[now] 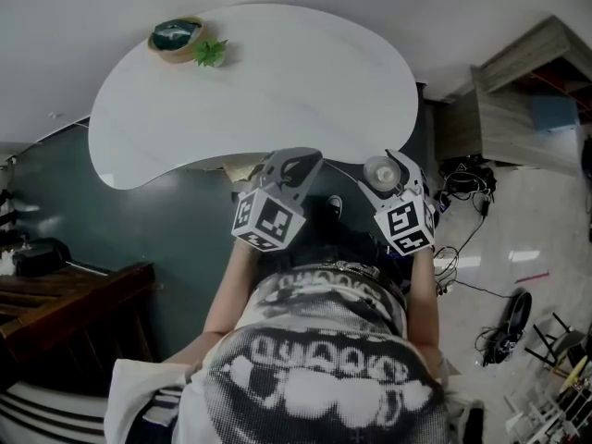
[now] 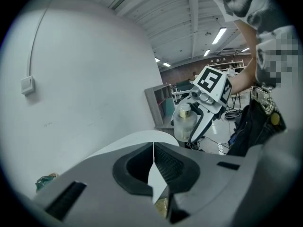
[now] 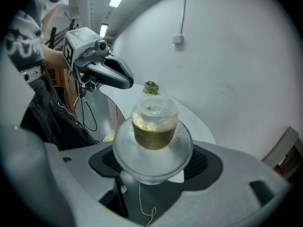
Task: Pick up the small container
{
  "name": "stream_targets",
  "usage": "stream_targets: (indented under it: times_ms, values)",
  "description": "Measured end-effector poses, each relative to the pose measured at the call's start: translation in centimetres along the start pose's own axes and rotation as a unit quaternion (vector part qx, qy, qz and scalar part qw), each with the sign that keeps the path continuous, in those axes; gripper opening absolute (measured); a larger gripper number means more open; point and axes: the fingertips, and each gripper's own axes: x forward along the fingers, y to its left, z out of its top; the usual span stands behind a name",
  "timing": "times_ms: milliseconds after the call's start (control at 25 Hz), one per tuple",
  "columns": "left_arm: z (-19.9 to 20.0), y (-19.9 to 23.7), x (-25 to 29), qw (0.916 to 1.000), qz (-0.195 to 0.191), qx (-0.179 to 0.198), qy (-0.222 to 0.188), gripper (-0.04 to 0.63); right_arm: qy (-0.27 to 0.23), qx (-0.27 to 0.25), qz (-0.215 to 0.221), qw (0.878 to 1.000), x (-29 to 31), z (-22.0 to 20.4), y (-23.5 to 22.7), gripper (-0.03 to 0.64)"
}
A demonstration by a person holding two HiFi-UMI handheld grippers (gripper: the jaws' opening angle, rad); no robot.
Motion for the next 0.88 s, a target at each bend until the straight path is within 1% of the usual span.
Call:
stream_targets:
  times_ms: [320,880]
  values:
    - [-0.3,-0.5,0.0,1.0,-0.003,0.002,0.005,0.005,0.0,0.003,0.009,1.0,0.1,-0.6,0.9,0.337]
    - [-0.7,-0.3,0.0,0.9999,-0.011,0.003,0.006,0.005,-0.001,0.004,0.017,1.0,1.1,0.0,0.9,0.337]
